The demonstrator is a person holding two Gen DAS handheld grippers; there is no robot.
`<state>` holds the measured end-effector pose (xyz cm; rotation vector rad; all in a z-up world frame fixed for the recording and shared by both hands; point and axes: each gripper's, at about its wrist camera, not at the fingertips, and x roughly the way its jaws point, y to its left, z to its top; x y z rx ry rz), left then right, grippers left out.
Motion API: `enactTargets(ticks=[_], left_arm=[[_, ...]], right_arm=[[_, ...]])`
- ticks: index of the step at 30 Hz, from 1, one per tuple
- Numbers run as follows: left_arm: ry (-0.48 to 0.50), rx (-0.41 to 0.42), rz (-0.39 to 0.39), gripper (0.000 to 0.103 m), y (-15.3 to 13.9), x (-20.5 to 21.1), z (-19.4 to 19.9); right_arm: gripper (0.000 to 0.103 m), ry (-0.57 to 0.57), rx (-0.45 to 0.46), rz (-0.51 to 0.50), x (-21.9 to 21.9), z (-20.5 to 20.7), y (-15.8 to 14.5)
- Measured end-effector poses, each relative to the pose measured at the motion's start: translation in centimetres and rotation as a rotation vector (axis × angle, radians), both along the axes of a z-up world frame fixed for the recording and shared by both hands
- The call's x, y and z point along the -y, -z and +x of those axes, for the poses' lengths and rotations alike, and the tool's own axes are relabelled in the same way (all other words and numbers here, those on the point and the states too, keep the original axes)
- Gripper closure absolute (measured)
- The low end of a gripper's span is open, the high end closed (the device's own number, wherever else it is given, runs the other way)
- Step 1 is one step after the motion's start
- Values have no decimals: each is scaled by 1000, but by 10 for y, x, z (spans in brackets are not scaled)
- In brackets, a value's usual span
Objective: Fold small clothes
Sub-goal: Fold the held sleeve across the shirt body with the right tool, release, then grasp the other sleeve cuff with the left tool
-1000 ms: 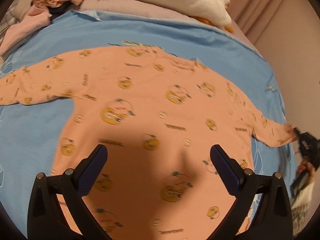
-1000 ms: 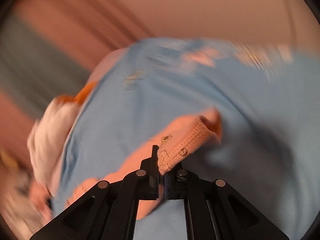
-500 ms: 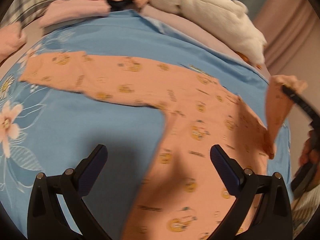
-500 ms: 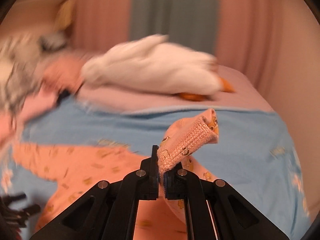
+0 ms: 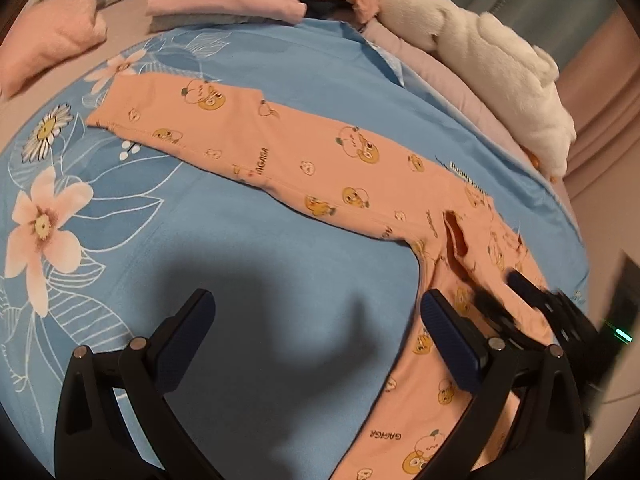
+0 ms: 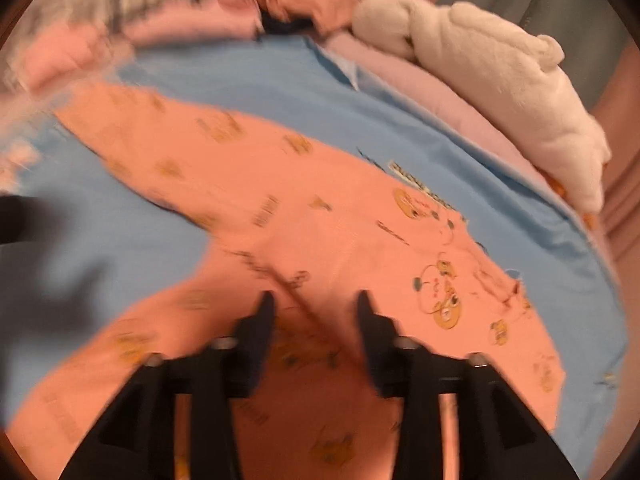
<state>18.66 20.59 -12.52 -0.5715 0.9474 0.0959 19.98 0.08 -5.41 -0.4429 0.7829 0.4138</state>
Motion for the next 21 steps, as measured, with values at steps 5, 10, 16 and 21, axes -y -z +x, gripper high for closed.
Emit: enactTargets(ticks=[5, 10, 16, 21], left_arm=[[-70, 34, -144, 1, 10, -23, 6], [-164, 62, -285, 1, 26, -47, 31], [-359, 175, -409, 2, 35, -95, 45], [-492, 224, -441, 8, 38, -138, 50]], right_arm=[[48, 57, -99, 422, 76, -3, -27], [48, 189, -145, 452, 104, -8, -5], [48, 241, -177, 486, 103, -17, 11], [48, 265, -186, 513, 119, -24, 6]])
